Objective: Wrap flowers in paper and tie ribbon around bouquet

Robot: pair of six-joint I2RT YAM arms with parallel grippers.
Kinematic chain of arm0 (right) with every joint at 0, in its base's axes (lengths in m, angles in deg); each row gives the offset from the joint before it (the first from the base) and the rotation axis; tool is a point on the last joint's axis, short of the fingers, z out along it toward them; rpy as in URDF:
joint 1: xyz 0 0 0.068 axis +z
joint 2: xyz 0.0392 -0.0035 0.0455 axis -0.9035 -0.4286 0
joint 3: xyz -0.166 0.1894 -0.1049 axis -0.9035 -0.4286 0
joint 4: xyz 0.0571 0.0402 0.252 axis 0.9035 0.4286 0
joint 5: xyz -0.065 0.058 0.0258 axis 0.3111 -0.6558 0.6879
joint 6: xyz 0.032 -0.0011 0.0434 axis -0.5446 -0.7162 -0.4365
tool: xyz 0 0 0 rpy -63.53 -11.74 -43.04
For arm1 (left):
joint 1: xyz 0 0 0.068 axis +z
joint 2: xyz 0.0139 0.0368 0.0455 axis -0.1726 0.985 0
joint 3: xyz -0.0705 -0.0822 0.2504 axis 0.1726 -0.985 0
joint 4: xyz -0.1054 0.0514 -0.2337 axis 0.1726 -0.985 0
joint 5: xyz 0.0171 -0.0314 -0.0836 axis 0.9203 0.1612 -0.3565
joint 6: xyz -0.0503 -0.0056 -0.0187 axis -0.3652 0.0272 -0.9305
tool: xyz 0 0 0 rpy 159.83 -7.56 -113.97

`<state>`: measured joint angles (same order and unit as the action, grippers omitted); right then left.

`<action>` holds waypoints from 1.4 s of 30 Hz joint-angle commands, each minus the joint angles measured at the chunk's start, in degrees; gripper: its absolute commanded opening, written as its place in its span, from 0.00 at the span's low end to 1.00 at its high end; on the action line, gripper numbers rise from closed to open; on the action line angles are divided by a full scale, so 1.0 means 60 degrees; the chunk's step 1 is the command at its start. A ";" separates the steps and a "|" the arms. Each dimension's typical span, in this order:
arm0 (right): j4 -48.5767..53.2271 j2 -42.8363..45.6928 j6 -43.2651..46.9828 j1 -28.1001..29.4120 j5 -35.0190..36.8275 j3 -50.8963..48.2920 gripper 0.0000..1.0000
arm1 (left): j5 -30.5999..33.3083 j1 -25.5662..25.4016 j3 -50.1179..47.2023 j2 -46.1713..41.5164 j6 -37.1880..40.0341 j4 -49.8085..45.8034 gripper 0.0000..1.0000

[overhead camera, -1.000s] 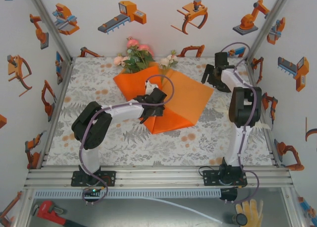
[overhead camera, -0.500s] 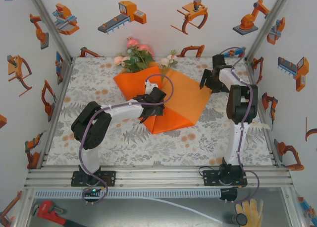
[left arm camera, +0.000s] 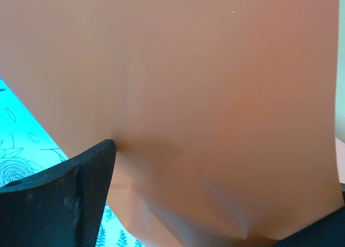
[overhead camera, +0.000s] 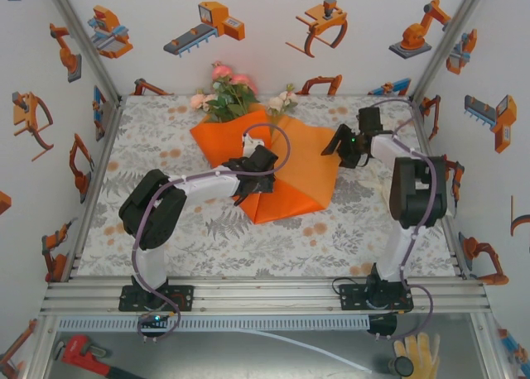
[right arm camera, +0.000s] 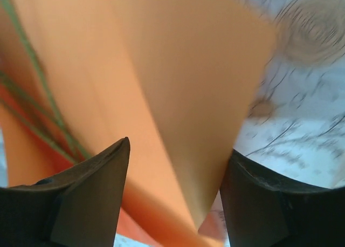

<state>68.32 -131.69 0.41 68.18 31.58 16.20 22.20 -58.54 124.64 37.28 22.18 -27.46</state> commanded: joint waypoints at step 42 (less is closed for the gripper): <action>-0.3590 0.1509 -0.5531 0.3026 0.0927 -0.0593 0.00 | -0.0685 0.0134 0.0111 -0.0139 0.0327 0.0714 0.81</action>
<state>51.95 -121.77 -31.13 85.40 39.54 10.89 20.54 -58.38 124.62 38.46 23.99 -23.79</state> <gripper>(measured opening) 0.003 0.807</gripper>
